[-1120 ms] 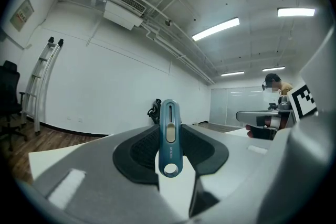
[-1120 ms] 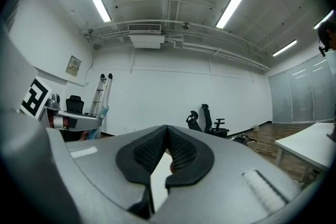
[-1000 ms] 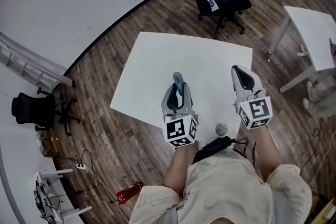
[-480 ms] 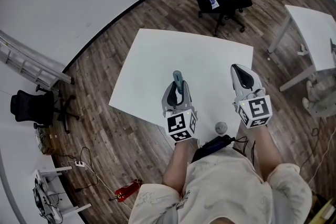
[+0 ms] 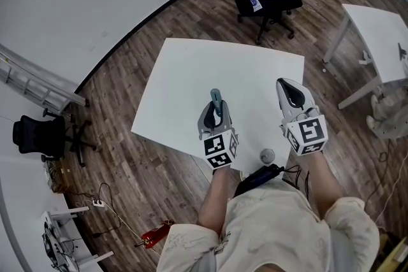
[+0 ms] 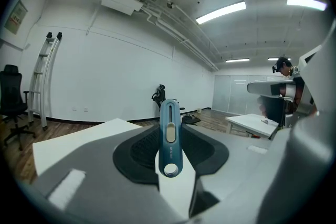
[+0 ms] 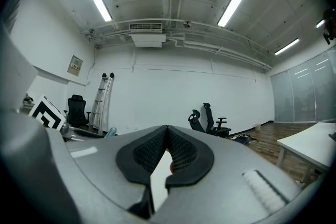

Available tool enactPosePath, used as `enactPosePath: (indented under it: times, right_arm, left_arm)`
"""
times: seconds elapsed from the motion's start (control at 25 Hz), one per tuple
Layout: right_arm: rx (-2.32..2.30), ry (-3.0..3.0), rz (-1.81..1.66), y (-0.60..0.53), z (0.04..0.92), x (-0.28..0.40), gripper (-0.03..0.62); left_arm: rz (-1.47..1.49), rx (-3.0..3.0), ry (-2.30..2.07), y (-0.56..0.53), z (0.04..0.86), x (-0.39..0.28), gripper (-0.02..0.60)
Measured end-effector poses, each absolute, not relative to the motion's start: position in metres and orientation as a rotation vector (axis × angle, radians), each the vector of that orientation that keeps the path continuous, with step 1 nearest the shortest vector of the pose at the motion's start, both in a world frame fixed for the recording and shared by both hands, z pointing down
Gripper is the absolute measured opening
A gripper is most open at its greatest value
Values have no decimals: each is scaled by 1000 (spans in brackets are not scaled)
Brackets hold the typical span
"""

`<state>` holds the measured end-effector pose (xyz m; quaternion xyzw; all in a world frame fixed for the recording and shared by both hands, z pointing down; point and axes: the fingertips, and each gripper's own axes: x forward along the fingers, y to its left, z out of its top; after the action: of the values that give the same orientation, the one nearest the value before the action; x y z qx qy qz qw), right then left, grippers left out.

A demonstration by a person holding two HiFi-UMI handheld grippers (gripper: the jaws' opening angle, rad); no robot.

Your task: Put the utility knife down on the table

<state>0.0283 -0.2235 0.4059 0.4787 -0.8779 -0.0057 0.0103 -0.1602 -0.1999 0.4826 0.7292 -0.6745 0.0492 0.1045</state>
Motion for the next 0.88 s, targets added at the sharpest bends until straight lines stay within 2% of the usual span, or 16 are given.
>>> enactPosePath:
  times: [0.88]
  right_arm:
    - [1500,-2734,-29,-225,406,30,6]
  left_arm:
    - [261,2085,-1913,-216,534,-155,147]
